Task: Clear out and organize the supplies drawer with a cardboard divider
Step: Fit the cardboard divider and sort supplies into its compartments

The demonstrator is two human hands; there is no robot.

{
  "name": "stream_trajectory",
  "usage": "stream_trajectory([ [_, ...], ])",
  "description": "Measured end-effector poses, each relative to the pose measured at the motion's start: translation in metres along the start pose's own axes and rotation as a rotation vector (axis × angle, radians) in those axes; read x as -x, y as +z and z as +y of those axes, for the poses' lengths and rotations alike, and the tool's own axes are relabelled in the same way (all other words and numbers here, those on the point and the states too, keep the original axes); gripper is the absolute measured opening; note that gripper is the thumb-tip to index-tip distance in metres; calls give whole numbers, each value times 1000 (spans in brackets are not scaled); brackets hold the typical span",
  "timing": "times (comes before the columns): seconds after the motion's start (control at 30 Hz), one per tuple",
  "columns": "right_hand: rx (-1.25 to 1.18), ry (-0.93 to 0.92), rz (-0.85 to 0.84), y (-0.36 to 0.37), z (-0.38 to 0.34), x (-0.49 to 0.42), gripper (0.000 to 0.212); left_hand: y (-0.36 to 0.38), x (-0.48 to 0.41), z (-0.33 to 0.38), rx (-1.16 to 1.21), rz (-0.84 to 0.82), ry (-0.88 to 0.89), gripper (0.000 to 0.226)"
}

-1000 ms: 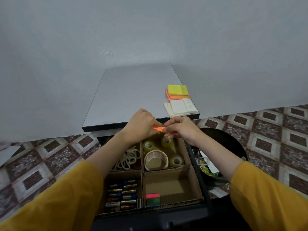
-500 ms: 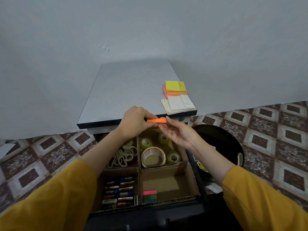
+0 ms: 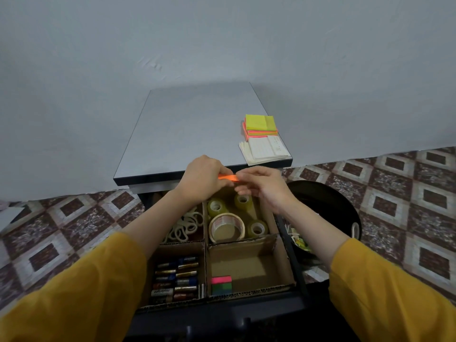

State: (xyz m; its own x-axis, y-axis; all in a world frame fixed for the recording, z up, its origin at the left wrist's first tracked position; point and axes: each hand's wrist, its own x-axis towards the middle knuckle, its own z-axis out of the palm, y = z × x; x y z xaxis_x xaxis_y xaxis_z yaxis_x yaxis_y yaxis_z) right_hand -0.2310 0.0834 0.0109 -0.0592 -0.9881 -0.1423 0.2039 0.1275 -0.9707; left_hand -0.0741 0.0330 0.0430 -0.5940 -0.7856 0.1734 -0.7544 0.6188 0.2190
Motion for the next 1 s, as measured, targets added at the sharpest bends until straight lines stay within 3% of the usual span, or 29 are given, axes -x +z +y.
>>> stream_trajectory([
  [0.17, 949, -374, -28, 4, -12, 1, 20, -2, 7, 2, 35, -51, -24, 27],
  [0.33, 1294, -480, -103, 15, -18, 2, 25, -3, 13, 5, -48, -98, 7, 26],
  [0.43, 1316, -502, -133, 22, -17, 7, 26, -3, 18, 4, -132, -120, 31, 24],
  [0.87, 1259, -578, -228, 35, -9, 20, 6, -7, 43, -1, -28, -126, -3, 21],
  [1.0, 1235, -589, -251, 35, 1, 22, 7, -4, 50, -3, 100, -145, -84, 20],
])
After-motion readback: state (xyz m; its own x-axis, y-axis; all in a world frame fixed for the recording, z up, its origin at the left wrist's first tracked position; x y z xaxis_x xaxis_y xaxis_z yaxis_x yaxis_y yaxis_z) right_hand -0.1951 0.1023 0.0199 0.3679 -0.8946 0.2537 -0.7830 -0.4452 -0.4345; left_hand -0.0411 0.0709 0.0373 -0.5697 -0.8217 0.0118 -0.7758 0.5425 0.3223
